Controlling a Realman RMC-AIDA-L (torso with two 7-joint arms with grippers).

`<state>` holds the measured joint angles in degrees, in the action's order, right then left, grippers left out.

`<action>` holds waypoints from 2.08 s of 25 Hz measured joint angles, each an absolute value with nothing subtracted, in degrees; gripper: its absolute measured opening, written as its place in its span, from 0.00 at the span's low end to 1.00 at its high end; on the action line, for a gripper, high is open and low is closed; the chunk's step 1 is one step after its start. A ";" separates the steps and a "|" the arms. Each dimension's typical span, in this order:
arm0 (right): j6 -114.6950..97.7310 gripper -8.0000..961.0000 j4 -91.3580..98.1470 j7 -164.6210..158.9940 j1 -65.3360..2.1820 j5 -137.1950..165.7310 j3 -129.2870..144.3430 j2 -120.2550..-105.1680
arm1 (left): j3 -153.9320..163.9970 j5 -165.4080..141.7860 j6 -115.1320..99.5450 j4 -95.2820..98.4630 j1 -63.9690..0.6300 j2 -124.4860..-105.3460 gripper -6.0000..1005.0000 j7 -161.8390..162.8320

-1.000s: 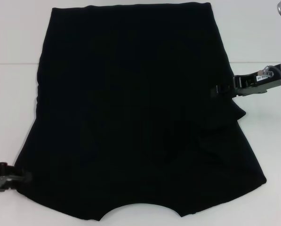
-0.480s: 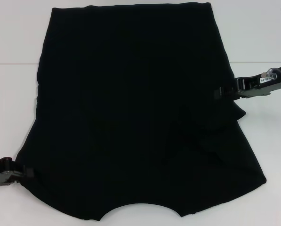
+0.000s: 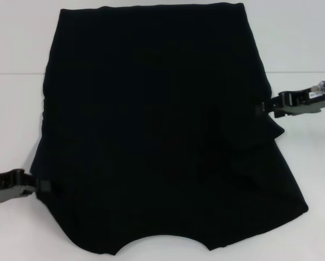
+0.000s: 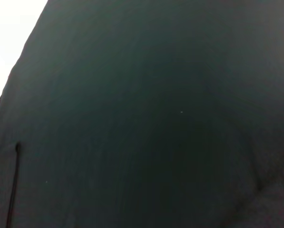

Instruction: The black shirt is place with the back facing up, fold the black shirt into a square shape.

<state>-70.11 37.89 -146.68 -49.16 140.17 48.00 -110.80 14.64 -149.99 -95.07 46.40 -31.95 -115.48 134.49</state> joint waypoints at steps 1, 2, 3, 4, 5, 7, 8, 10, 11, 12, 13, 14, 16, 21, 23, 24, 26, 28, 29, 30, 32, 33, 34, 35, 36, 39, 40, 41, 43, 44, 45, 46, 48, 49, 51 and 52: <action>-70.43 0.62 37.90 -146.52 -48.84 140.17 47.79 -110.62 | 14.57 -148.80 -95.99 45.86 -31.96 -115.24 0.05 133.56; -71.22 0.62 37.96 -146.11 -48.50 140.18 47.59 -110.36 | 14.50 -147.62 -96.89 45.35 -32.04 -115.02 0.05 132.87; -72.56 0.62 38.22 -145.36 -48.13 140.22 47.49 -110.10 | 14.48 -146.71 -97.52 44.98 -32.26 -114.90 0.05 132.32; -74.07 0.62 38.43 -144.65 -47.74 140.37 47.46 -109.91 | 14.52 -146.29 -97.86 44.82 -32.43 -114.85 0.05 132.13; -75.99 0.62 38.90 -143.97 -47.17 140.64 47.45 -109.63 | 14.65 -146.03 -98.01 44.72 -32.68 -114.77 0.05 132.08; -79.58 0.62 39.74 -143.56 -45.81 141.90 47.46 -109.22 | 14.85 -145.85 -98.12 44.54 -33.24 -114.65 0.05 132.05; -80.77 0.62 40.02 -143.67 -45.10 142.71 47.45 -108.95 | 14.95 -145.84 -98.09 44.45 -33.52 -114.59 0.05 132.07; -83.38 0.62 40.28 -144.08 -43.67 144.01 47.43 -108.48 | 15.00 -145.82 -97.74 44.37 -33.98 -114.48 0.05 132.26; -84.34 0.62 40.28 -144.12 -43.08 144.28 47.38 -108.33 | 15.01 -145.82 -97.46 44.35 -34.22 -114.43 0.05 132.42; -85.25 0.62 40.29 -144.09 -42.42 144.46 47.32 -108.19 | 14.98 -145.82 -97.15 44.32 -34.42 -114.35 0.05 132.56; -86.05 0.61 40.31 -143.97 -41.70 144.47 47.27 -108.14 | 14.89 -145.81 -96.89 44.32 -34.55 -114.25 0.05 132.64; -86.66 0.61 40.35 -143.70 -41.18 144.48 47.24 -108.14 | 14.81 -145.81 -96.57 44.31 -34.68 -114.15 0.05 132.77; -87.29 0.60 40.41 -142.97 -40.38 144.49 47.24 -108.36 | 14.78 -145.81 -95.96 44.29 -34.89 -113.97 0.05 133.10; -87.47 0.58 40.31 -141.20 -39.59 144.50 47.39 -109.59 | 14.93 -145.80 -95.43 43.63 -35.29 -113.79 0.05 133.29; -87.21 0.57 40.09 -141.18 -39.50 144.50 47.55 -109.85 | 14.90 -145.80 -95.40 43.50 -35.32 -113.72 0.05 133.30; -87.10 0.57 39.99 -141.18 -39.48 144.62 47.67 -109.97 | 14.82 -145.80 -95.39 43.49 -35.33 -113.72 0.05 133.29; -87.07 0.56 39.98 -141.19 -39.43 145.30 47.73 -110.20 | 14.65 -145.79 -95.38 43.49 -35.33 -113.72 0.05 133.29; -87.07 0.56 40.13 -141.35 -39.42 146.13 47.73 -110.36 | 14.59 -145.79 -95.36 43.49 -35.33 -113.72 0.05 133.31; -87.09 0.55 40.24 -141.49 -39.41 146.42 47.72 -110.41 | 14.59 -145.78 -95.36 43.50 -35.33 -113.72 0.05 133.33; -87.14 0.55 40.31 -141.60 -39.40 146.63 47.72 -110.44 | 14.59 -145.77 -95.31 43.50 -35.33 -113.72 0.05 133.34; -87.28 0.54 40.38 -141.69 -39.39 146.69 47.74 -110.45 | 14.59 -145.73 -95.09 43.50 -35.33 -113.76 0.05 133.34; -87.31 0.54 40.38 -141.68 -39.38 146.69 47.75 -110.48 | 14.59 -145.73 -95.05 43.50 -35.33 -113.77 0.05 133.34; -87.29 0.53 40.34 -141.65 -39.38 146.69 47.76 -110.52 | 14.58 -145.71 -94.99 43.49 -35.33 -113.79 0.05 133.35; -87.16 0.53 40.23 -141.58 -39.37 146.69 47.76 -110.63 | 14.58 -145.71 -94.91 43.44 -35.33 -113.81 0.05 133.36; -87.11 0.53 40.07 -141.47 -39.37 146.69 47.77 -110.79 | 14.58 -145.71 -94.89 43.33 -35.31 -113.82 0.05 133.38; -86.69 0.52 39.91 -141.27 -39.37 146.70 47.93 -111.46 | 14.58 -145.70 -94.80 43.11 -35.23 -113.81 0.05 133.40; -86.52 0.51 39.89 -141.26 -39.37 146.69 48.03 -111.62 | 14.58 -145.70 -94.78 43.09 -35.21 -113.79 0.05 133.40; -86.39 0.51 39.88 -141.25 -39.37 146.69 48.16 -111.79 | 14.58 -145.70 -94.76 43.08 -35.21 -113.78 0.05 133.41; -86.15 0.50 39.88 -141.24 -39.39 146.69 48.40 -111.95 | 14.59 -145.70 -94.74 43.06 -35.19 -113.77 0.05 133.42; -86.12 0.50 39.87 -141.25 -39.42 146.69 48.44 -112.04 | 14.59 -145.70 -94.71 43.03 -35.19 -113.76 0.05 133.42; -86.10 0.49 39.86 -141.25 -39.48 146.69 48.40 -112.13 | 14.59 -145.70 -94.70 43.01 -35.18 -113.75 0.05 133.42; -86.04 0.49 39.86 -141.26 -39.53 146.68 48.27 -112.24 | 14.59 -145.70 -94.68 42.99 -35.18 -113.75 0.05 133.42; -86.02 0.48 39.95 -141.26 -39.62 146.50 47.93 -112.58 | 14.59 -145.65 -94.63 42.98 -35.15 -113.74 0.05 133.42; -86.02 0.48 40.05 -141.26 -39.65 146.31 47.68 -112.71 | 14.59 -145.64 -94.61 42.98 -35.13 -113.74 0.05 133.42; -86.14 0.47 40.34 -141.25 -39.82 145.74 47.17 -112.87 | 14.59 -145.63 -94.56 42.98 -35.08 -113.76 0.05 133.42; -86.22 0.47 40.39 -141.24 -39.91 145.55 47.07 -112.91 | 14.59 -145.63 -94.54 42.98 -35.06 -113.78 0.05 133.44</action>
